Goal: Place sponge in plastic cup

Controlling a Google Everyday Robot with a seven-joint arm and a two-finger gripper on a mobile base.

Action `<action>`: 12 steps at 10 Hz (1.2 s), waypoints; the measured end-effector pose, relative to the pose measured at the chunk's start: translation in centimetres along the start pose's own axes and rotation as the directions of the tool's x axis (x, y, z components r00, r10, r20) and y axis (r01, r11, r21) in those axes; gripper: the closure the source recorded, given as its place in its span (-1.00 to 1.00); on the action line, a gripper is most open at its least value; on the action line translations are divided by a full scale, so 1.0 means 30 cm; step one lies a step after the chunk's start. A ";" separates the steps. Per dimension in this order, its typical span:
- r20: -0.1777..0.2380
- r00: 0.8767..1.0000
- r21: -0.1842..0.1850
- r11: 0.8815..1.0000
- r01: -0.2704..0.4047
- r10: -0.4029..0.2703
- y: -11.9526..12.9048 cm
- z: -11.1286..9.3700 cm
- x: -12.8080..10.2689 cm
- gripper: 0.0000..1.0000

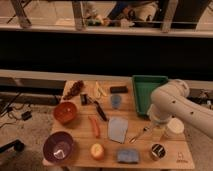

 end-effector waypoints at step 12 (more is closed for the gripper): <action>0.055 0.991 -0.017 0.993 0.120 -0.118 0.141 0.078 -0.127 -0.60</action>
